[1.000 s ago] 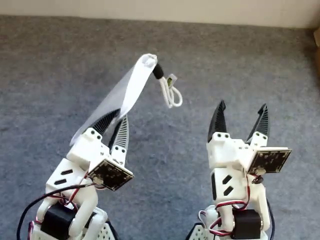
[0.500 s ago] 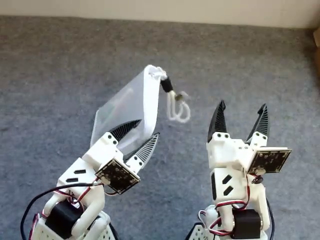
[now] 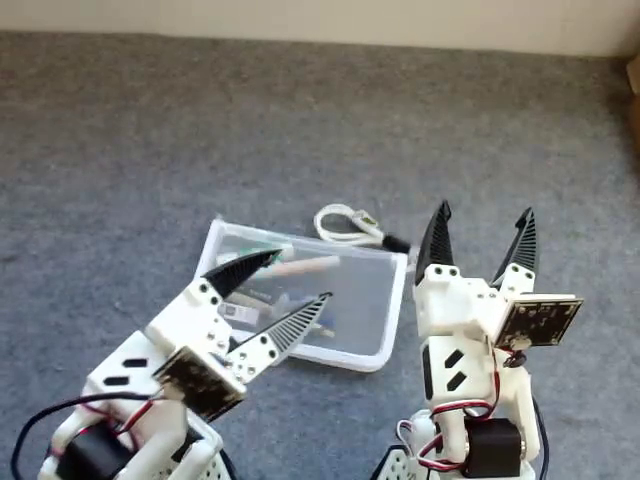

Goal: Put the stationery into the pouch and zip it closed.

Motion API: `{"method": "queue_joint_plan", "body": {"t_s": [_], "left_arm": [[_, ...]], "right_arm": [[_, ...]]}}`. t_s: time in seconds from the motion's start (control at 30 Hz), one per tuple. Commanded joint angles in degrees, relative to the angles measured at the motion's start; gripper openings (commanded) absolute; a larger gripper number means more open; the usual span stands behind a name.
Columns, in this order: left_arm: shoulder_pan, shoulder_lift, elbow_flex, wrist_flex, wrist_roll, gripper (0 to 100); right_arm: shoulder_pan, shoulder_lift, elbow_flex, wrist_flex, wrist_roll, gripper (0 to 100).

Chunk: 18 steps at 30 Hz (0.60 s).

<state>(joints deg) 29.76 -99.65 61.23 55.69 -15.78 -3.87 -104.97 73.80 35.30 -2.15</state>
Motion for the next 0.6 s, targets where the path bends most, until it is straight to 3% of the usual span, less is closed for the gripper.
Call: {"method": "queue_joint_plan", "body": {"t_s": [0.0,0.13,0.23,0.43,0.57], "left_arm": [[0.66,-0.13,-7.43,2.81,1.14,23],[0.40,-0.13,-7.43,2.99,1.14,23],[-1.10,-0.13,-7.43,3.16,1.14,17],[-4.70,-0.13,-7.60,2.81,1.05,3],[-7.25,-0.13,-7.43,3.08,1.05,1]], "right_arm": [[-0.04,-0.22,-0.13,-1.54,-0.70,33.1],[-0.04,-0.22,-0.13,-1.54,-0.70,33.1],[0.04,-0.22,-0.13,-1.54,-0.70,31.1],[0.04,-0.22,-0.57,-1.54,-0.26,5.7],[0.04,-0.22,-0.57,-1.54,-0.26,1.7]]}}
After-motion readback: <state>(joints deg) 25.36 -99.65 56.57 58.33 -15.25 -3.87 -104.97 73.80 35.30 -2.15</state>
